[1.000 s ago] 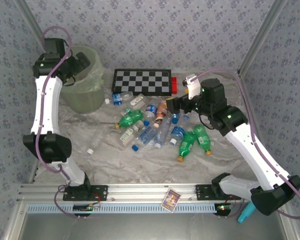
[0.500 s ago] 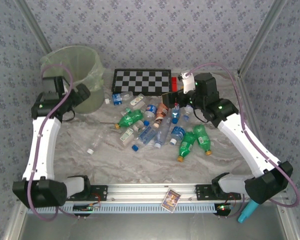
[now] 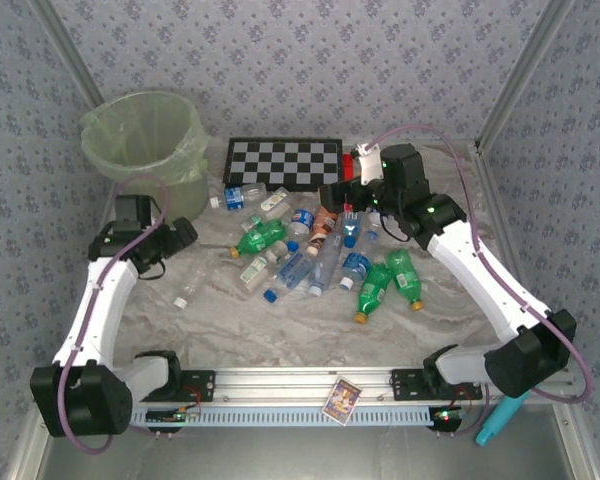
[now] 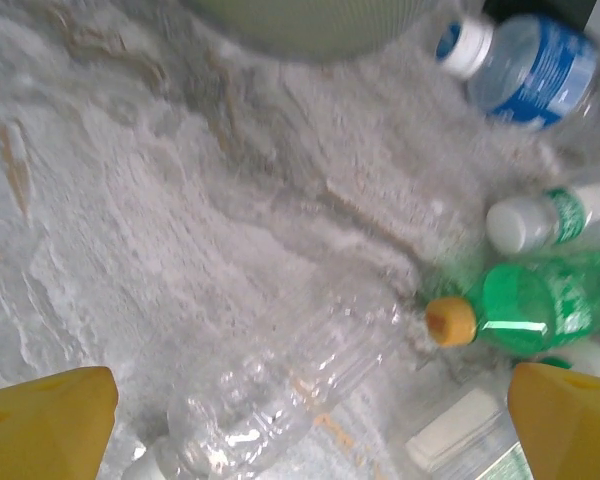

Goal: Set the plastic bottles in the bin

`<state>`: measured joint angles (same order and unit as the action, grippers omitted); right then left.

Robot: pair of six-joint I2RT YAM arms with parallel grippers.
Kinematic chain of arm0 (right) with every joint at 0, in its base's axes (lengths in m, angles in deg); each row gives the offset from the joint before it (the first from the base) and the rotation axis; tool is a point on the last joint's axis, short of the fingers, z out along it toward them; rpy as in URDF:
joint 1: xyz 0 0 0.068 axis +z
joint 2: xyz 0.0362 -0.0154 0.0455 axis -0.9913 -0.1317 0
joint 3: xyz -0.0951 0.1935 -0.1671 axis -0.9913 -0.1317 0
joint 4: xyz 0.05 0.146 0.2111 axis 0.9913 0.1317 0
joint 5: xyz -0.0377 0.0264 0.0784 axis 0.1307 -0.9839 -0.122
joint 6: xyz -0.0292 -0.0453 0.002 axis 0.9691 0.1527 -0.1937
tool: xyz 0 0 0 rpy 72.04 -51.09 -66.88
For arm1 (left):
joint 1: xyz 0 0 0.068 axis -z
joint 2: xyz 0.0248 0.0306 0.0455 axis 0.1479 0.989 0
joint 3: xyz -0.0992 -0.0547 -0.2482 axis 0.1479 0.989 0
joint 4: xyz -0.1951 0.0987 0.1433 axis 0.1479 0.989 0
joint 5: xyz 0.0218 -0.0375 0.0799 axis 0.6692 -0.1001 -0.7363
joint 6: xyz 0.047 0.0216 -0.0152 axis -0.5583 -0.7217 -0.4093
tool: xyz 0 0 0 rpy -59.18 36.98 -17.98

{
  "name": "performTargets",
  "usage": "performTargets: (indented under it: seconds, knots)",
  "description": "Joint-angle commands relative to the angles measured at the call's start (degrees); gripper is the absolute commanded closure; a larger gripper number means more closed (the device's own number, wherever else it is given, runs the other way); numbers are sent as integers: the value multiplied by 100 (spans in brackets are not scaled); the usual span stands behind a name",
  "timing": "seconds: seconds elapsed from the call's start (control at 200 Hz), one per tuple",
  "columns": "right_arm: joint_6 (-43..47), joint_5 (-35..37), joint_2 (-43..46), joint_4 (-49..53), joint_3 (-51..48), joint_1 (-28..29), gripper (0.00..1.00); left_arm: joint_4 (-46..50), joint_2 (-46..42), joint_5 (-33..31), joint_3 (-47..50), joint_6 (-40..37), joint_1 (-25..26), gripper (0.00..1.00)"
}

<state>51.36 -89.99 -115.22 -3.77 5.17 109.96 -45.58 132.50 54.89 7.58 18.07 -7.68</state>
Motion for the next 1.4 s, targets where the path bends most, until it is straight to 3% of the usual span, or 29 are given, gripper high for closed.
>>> performTargets:
  seconds: [0.0,0.325,0.695,0.945,1.174,1.264,1.394]
  knots:
    - [-121,-10,-92,-149,226,56,1,4,-89,-129,203,-79,246,0]
    - [-60,107,-250,-14,484,211,1,-228,136,-106,683,-542,871,0]
    - [33,213,-262,-79,441,232,1,-220,1612,-308,271,-967,871,0]
    - [63,253,-230,-136,411,209,1,-145,2362,-387,-60,-1067,885,13]
    - [12,189,-318,-122,409,180,1,-266,2746,-375,-8,-1155,891,15]
    - [-12,184,-354,-111,445,189,1,-335,2891,-382,-16,-1213,886,21]
    - [-77,184,-332,-105,432,195,1,-375,2963,-295,-78,-1244,889,43]
